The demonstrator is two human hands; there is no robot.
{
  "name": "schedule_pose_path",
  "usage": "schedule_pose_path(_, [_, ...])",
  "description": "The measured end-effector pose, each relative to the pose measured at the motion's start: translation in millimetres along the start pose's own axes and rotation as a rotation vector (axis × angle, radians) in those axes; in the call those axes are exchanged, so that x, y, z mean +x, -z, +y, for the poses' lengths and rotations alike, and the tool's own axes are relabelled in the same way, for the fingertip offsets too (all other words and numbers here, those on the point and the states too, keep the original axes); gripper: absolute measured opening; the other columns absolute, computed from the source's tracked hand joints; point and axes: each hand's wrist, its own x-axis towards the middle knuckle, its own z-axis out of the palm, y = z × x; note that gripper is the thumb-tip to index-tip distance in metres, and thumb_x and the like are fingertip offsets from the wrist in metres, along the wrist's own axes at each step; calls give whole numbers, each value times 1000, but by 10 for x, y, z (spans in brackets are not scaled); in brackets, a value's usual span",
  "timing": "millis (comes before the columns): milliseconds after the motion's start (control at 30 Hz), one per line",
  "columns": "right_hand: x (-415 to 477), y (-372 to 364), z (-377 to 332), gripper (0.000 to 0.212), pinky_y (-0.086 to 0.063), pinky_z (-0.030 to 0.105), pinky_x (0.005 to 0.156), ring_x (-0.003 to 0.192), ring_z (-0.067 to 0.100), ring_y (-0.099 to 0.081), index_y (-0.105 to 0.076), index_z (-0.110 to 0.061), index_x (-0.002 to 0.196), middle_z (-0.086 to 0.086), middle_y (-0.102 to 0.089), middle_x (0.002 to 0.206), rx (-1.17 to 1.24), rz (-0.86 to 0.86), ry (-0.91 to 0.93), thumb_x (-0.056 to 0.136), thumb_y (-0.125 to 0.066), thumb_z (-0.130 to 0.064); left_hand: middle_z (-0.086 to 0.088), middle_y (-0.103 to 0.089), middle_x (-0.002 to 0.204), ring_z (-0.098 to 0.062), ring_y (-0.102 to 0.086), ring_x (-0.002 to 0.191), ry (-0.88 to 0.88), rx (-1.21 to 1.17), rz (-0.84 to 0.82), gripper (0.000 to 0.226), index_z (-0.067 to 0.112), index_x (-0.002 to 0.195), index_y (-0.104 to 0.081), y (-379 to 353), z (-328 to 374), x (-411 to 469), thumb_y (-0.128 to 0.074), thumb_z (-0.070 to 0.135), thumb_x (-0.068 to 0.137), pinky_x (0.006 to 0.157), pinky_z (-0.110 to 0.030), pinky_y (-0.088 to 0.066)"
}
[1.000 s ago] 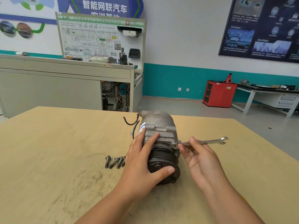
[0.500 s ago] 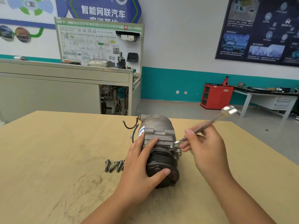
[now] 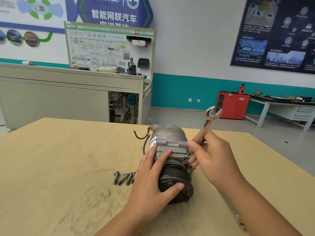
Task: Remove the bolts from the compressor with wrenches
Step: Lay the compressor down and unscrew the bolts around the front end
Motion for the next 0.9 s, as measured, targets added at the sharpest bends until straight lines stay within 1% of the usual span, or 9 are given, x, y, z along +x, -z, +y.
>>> schedule_pose_path(67, [13, 13, 48, 18, -49, 16, 47, 45, 7, -61, -51, -21, 76, 1, -61, 54, 85, 13, -56, 90, -58, -13, 40, 15, 145, 19, 19, 131, -3, -1, 3, 72, 79, 120, 0, -2, 0, -1, -48, 73, 68, 112, -26, -6])
schedule_pose_path(100, [16, 13, 72, 16, -50, 19, 46, 45, 10, -62, -51, -19, 76, 3, -62, 54, 118, 15, -80, 90, -58, -13, 40, 15, 145, 19, 19, 131, -4, 0, 4, 72, 79, 120, 1, -3, 0, -1, -49, 73, 68, 112, -26, -6])
schedule_pose_path(200, [4, 3, 155, 14, -53, 26, 46, 47, 17, -64, -52, -15, 78, 1, -67, 64, 243, 55, -144, 90, -57, -11, 39, 14, 146, 19, 19, 131, -7, -2, 2, 73, 79, 121, -1, -9, -3, -1, -51, 71, 69, 113, -28, -8])
schedule_pose_path(267, [-22, -12, 215, 15, -53, 30, 45, 48, 24, -65, -51, -13, 77, 4, -66, 65, 369, 116, -190, 90, -57, -7, 38, 14, 146, 16, 17, 133, -4, 5, 4, 72, 78, 122, -1, -10, -1, -2, -48, 74, 67, 115, -30, -9])
schedule_pose_path(367, [-116, -108, 292, 14, -53, 27, 43, 49, 27, -66, -51, -9, 78, 4, -67, 65, 524, 225, -247, 90, -55, -5, 39, 17, 145, 13, 15, 135, -3, 18, 1, 72, 78, 122, 0, -11, 3, 4, -43, 78, 64, 116, -31, -10])
schedule_pose_path(467, [-239, -225, 314, 11, -53, 26, 44, 50, 26, -67, -53, -10, 79, 6, -68, 68, 601, 346, -266, 90, -56, -8, 40, 18, 144, 13, 15, 136, -13, 16, 9, 72, 78, 121, 1, -16, -5, 4, -44, 77, 64, 116, -29, -10])
schedule_pose_path(533, [-273, -253, 307, 9, -53, 25, 45, 51, 25, -67, -53, -9, 80, 6, -68, 68, 683, 394, -293, 89, -56, -7, 39, 17, 145, 13, 15, 136, -14, 14, 8, 72, 78, 122, 0, -16, -5, 1, -44, 77, 64, 116, -28, -9])
schedule_pose_path(700, [-274, -273, 270, 9, -53, 22, 48, 53, 21, -67, -54, -9, 82, 3, -68, 65, 772, 431, -369, 90, -55, -5, 38, 13, 146, 14, 13, 136, -16, 2, 20, 71, 78, 121, -2, -12, 2, -3, -44, 76, 65, 113, -25, -8])
schedule_pose_path(900, [-255, -297, 261, 10, -53, 20, 49, 55, 18, -68, -55, -7, 83, 2, -68, 64, 835, 467, -428, 93, -53, -9, 38, 12, 147, 15, 13, 135, -20, -20, 25, 70, 77, 123, -6, -10, -11, 6, -47, 76, 66, 112, -24, -8])
